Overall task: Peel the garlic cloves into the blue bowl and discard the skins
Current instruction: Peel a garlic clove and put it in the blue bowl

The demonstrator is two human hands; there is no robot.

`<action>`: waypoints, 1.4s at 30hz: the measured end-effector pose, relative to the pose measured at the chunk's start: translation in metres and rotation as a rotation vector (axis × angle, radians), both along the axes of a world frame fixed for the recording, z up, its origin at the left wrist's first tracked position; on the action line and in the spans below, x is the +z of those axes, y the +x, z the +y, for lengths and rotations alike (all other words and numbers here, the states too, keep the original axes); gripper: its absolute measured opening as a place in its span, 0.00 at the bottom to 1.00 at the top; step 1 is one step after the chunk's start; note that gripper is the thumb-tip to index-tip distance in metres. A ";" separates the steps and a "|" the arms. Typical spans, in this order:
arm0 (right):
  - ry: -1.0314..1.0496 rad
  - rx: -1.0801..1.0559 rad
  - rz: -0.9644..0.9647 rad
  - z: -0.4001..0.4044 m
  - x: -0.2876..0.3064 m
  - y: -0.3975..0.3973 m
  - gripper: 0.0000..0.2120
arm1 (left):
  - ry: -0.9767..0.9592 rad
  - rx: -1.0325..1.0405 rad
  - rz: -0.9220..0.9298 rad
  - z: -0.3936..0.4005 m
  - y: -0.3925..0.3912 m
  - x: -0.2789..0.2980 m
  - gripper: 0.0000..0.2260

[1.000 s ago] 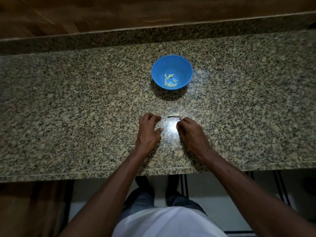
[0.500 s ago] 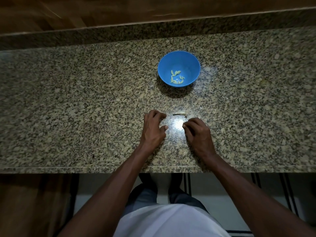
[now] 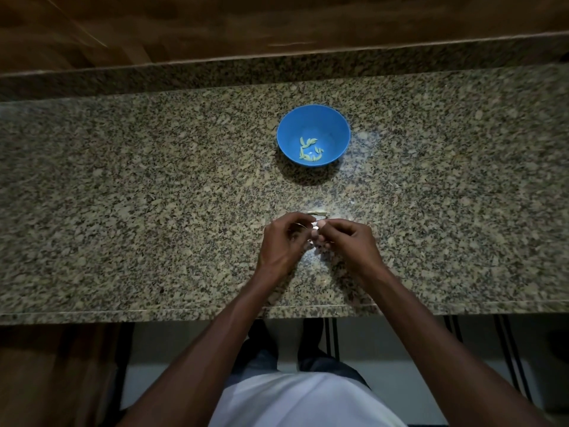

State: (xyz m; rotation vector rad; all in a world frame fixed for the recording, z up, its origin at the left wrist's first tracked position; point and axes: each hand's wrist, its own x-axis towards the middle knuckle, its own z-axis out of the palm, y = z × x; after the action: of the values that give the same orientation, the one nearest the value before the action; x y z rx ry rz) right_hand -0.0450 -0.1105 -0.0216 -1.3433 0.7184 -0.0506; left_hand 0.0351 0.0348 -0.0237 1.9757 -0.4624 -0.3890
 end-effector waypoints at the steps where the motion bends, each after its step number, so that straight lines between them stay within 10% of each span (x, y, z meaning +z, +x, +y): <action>1: -0.027 0.018 -0.001 0.001 0.001 0.000 0.07 | 0.000 0.008 -0.003 0.000 0.001 0.000 0.06; 12: -0.363 0.046 -0.021 0.005 -0.008 0.000 0.06 | 0.228 -0.228 -0.375 0.007 0.009 0.000 0.04; 31: -0.501 0.136 -0.119 0.003 -0.018 -0.002 0.04 | 0.191 -0.292 0.281 0.010 0.036 0.016 0.05; 42: -0.300 0.055 -0.087 -0.004 -0.015 0.000 0.07 | -0.031 -0.052 0.306 -0.002 0.022 0.006 0.08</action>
State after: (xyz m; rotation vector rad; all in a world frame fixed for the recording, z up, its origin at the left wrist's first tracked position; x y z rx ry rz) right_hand -0.0451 -0.1150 -0.0362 -1.6358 0.6155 -0.1775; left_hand 0.0567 0.0329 -0.0177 1.8365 -0.3218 -0.7006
